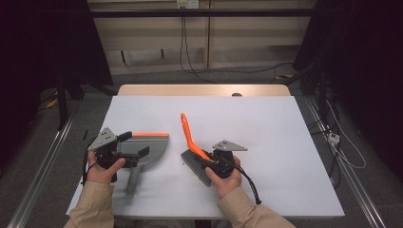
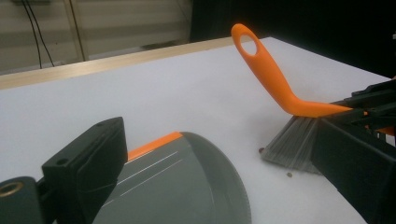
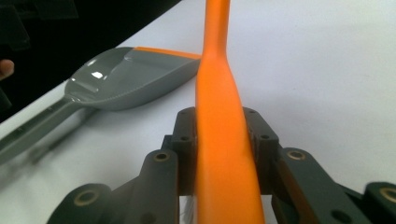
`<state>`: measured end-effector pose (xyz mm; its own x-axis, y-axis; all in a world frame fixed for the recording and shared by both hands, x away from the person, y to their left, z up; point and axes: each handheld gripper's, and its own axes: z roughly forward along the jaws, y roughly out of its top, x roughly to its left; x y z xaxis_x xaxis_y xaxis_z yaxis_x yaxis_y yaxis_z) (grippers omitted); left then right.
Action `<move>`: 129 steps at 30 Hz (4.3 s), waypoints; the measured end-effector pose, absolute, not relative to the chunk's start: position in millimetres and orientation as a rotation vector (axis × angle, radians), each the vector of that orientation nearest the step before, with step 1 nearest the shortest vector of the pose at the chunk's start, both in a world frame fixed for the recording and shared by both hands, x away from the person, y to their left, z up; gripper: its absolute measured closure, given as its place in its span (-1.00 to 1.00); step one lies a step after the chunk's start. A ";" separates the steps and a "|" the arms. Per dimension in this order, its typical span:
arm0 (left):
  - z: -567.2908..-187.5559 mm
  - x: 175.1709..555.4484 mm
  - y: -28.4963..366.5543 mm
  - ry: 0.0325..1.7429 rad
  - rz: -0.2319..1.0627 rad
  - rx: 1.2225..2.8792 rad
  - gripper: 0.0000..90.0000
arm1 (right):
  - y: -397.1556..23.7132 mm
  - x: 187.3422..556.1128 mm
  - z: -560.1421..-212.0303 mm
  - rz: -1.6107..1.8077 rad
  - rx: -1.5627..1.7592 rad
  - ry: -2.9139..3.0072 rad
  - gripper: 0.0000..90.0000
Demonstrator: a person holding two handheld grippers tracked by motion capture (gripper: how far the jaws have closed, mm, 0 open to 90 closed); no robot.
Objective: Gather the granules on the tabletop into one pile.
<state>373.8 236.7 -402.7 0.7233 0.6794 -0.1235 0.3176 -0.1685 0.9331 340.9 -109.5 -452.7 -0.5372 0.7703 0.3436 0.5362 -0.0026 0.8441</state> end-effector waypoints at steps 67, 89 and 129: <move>-402.0 374.4 237.1 0.792 0.400 1.767 -0.91 | -133.0 359.7 -431.3 1.712 1.448 1.985 0.58; -404.4 378.4 239.2 0.814 0.391 1.769 -0.91 | -138.3 442.8 -440.2 1.572 0.763 2.245 0.58; -402.8 376.0 237.8 0.804 0.395 1.765 -0.91 | -138.0 400.4 -438.9 1.423 0.412 2.552 0.57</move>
